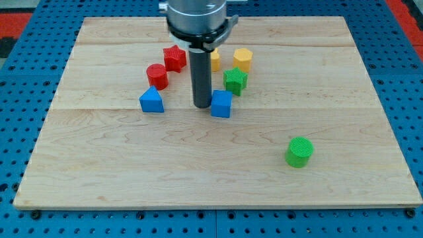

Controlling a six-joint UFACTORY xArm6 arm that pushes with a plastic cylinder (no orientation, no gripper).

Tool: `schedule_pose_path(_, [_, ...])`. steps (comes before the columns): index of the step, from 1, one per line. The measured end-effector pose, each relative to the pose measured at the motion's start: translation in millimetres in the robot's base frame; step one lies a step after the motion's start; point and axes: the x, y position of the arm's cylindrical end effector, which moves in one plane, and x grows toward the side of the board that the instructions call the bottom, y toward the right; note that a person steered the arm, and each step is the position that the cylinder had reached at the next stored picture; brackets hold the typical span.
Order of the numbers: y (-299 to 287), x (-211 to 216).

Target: Move your arm closer to the green circle

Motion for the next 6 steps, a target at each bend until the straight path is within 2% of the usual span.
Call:
schedule_pose_path(1, [11.5,0.0])
schedule_pose_path(2, [-12.9,31.1])
schedule_pose_path(3, [-1.2,115.9])
schedule_pose_path(4, [59.4,169.6])
schedule_pose_path(5, [140.9,167.2])
schedule_pose_path(6, [168.7,129.4])
